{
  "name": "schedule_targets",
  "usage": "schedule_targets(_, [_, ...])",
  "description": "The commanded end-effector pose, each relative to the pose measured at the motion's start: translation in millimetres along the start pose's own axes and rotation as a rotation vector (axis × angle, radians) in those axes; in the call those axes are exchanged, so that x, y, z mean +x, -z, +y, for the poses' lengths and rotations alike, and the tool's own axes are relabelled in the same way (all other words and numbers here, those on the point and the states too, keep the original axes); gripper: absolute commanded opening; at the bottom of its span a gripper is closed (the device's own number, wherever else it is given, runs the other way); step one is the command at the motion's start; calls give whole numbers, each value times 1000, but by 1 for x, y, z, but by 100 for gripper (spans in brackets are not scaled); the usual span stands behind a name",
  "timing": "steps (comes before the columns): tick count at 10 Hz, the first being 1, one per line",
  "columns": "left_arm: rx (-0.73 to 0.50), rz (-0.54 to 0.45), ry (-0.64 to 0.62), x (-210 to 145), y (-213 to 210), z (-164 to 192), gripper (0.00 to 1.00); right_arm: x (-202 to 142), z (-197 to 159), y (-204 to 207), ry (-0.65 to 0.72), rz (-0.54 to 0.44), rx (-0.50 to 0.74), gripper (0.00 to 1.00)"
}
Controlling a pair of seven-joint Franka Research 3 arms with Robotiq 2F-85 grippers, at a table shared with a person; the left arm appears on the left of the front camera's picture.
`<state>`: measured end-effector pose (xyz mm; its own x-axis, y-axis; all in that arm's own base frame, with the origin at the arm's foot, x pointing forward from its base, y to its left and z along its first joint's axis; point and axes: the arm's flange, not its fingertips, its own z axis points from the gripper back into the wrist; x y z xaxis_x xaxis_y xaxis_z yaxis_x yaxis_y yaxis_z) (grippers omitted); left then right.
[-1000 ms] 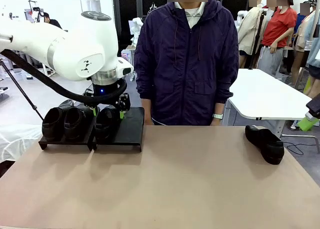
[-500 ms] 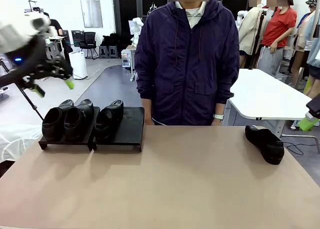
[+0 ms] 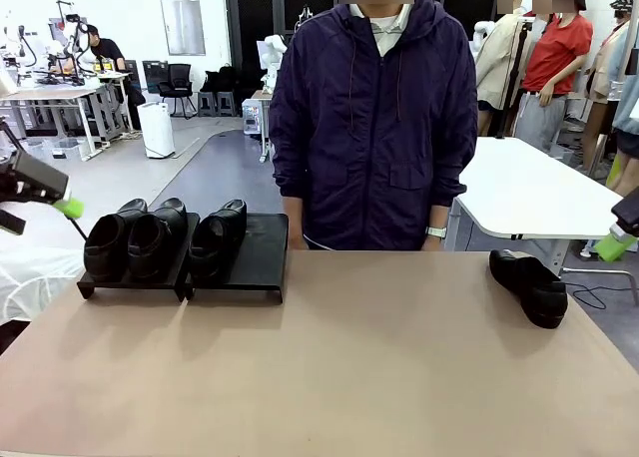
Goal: Organize the shoes by placing them on the stand.
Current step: Place the Shoe from the middle of the table onto the Shoes Stand, then pick up one Shoe and place it in the middle of the table.
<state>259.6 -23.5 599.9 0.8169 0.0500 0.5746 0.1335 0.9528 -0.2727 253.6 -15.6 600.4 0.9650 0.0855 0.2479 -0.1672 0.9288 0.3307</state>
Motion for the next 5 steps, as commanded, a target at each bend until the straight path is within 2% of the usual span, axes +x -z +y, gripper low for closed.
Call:
schedule_targets(1, [-35,-24,-58,1,0,-2,100,1,4,-2,18,-2,20,100])
schedule_targets(5, [-35,-24,-58,1,0,-2,100,1,4,-2,18,-2,20,100])
